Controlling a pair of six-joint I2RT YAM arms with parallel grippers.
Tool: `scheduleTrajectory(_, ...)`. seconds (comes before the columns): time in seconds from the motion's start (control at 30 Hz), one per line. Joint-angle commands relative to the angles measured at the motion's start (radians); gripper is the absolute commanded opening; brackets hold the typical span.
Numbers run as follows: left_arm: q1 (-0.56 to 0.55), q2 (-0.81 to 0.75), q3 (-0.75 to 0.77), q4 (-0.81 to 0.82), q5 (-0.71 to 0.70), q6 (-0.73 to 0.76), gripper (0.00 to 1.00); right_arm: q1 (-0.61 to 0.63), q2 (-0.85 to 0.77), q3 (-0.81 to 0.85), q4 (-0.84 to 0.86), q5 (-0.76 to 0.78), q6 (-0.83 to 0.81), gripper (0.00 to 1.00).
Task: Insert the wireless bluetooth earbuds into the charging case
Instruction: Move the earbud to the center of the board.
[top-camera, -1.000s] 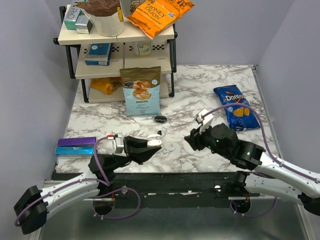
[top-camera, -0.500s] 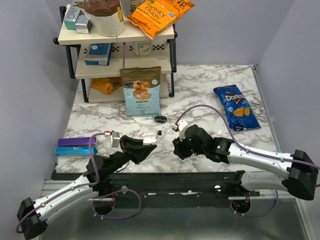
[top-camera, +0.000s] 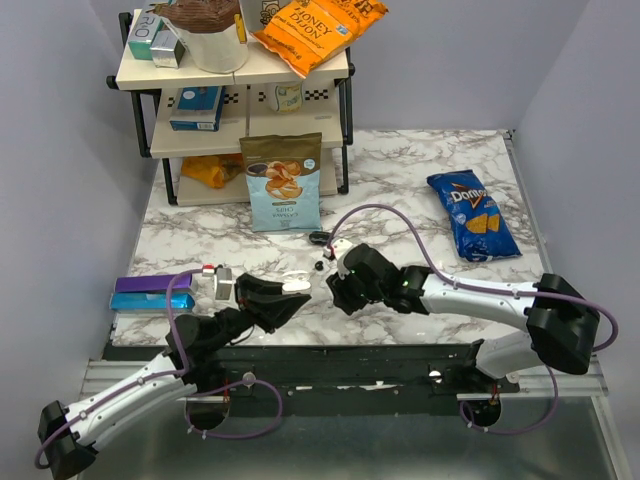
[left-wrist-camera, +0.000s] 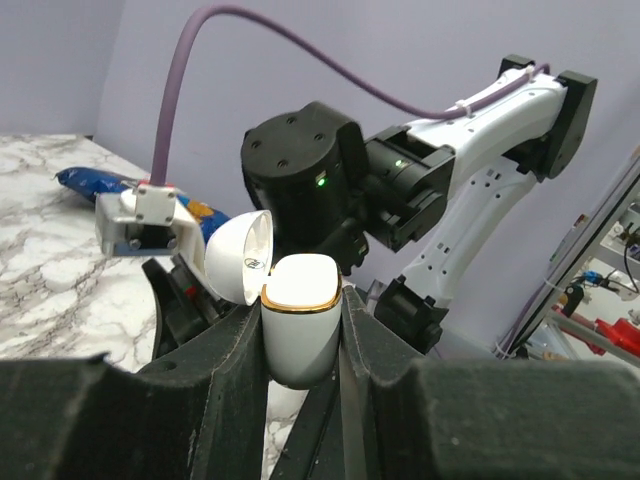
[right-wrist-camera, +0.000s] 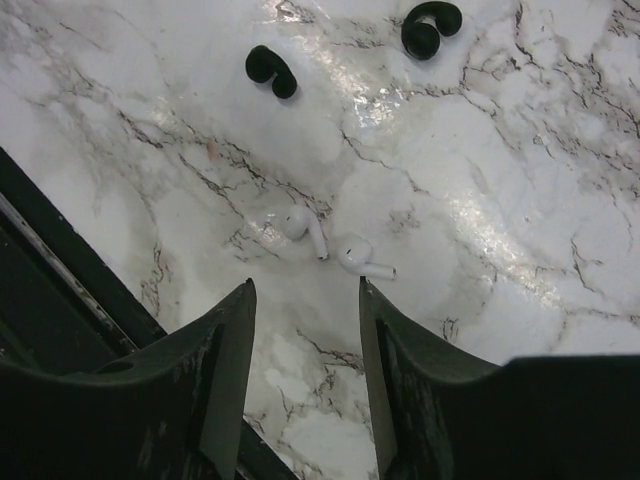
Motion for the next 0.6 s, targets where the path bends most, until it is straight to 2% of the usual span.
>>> scheduleTrajectory(0.0, -0.014, -0.083, -0.082, 0.007, -0.042, 0.025, 0.0, -0.006, 0.006, 0.004, 0.046, 0.117, 0.047, 0.5)
scheduleTrajectory(0.17, -0.014, -0.142, -0.076, -0.109, -0.095, 0.043, 0.0, -0.024, 0.022, -0.016, 0.035, 0.137, 0.076, 0.33)
scheduleTrajectory(0.27, -0.015, -0.151, -0.082, -0.113, -0.104, 0.036, 0.0, -0.023, 0.031, -0.029, 0.046, 0.119, 0.101, 0.18)
scheduleTrajectory(0.3, -0.015, -0.147, -0.082, -0.116, -0.104, 0.033, 0.0, -0.024, 0.036, -0.036, 0.049, 0.115, 0.116, 0.04)
scheduleTrajectory(0.33, -0.015, -0.145, -0.082, -0.116, -0.103, 0.031, 0.0, -0.023, 0.048, -0.039, 0.047, 0.114, 0.122, 0.01)
scheduleTrajectory(0.57, -0.015, -0.101, -0.07, -0.113, -0.087, 0.034, 0.0, -0.023, 0.094, -0.035, 0.038, 0.051, 0.128, 0.01)
